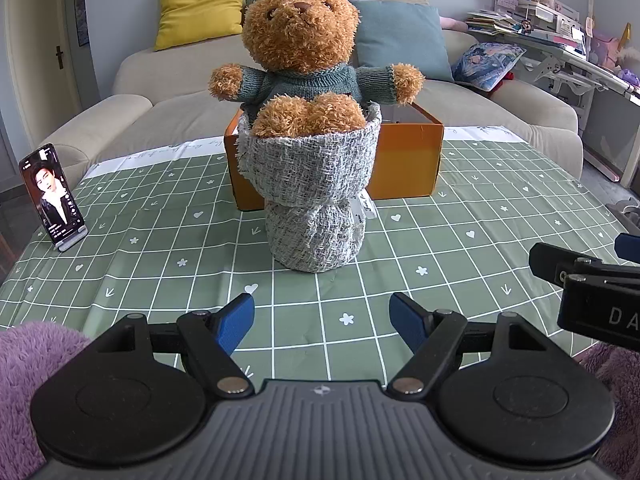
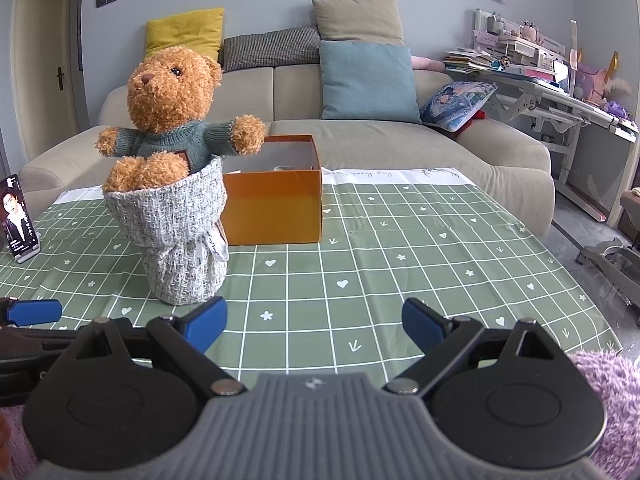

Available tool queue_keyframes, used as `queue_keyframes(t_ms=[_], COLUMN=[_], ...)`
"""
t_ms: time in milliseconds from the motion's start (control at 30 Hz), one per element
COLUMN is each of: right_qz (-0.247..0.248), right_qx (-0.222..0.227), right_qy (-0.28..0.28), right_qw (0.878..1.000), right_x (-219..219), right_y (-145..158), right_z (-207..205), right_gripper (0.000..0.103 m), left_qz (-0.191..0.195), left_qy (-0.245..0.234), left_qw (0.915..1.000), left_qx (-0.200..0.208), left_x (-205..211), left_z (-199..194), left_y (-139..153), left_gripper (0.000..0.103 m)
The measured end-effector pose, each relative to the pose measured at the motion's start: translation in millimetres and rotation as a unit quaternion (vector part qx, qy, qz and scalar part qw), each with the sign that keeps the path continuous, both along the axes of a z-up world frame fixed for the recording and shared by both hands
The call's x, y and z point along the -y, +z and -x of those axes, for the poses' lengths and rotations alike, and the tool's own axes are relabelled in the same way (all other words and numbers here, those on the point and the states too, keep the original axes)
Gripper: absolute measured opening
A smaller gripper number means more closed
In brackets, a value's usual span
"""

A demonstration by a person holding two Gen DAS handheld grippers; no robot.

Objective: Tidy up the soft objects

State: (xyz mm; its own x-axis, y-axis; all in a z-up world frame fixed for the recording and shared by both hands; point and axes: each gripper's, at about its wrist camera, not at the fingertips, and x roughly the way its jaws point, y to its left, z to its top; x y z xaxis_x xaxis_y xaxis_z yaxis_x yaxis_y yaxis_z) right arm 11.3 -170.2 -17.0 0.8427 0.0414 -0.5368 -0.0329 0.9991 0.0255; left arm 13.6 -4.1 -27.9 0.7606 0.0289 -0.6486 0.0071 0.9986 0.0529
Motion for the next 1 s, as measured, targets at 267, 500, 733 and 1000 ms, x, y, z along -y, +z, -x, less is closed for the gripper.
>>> queue_keyframes(t_ms=[267, 500, 733, 1000], right_qz=[0.000, 0.000, -0.001, -0.001], right_qx=[0.000, 0.000, -0.001, -0.002], right_qy=[0.000, 0.000, 0.000, -0.001], right_qw=[1.000, 1.000, 1.000, 1.000], right_x=[0.4, 0.9, 1.3, 0.2], right_y=[0.0, 0.1, -0.5, -1.1], right_z=[0.0, 0.0, 0.2, -0.1], right_gripper=[0.093, 0.093, 0.093, 0.093], left_qz=[0.000, 0.000, 0.000, -0.001], left_qy=[0.000, 0.000, -0.003, -0.004], left_qw=[1.0000, 1.0000, 1.0000, 1.0000], left_qx=[0.000, 0.000, 0.001, 0.002], left_x=[0.0, -0.1, 0.9, 1.2], left_z=[-0.1, 0.0, 0.2, 0.4], left_y=[-0.1, -0.3, 0.3, 0.3], left_gripper=[0.090, 0.090, 0.090, 0.090])
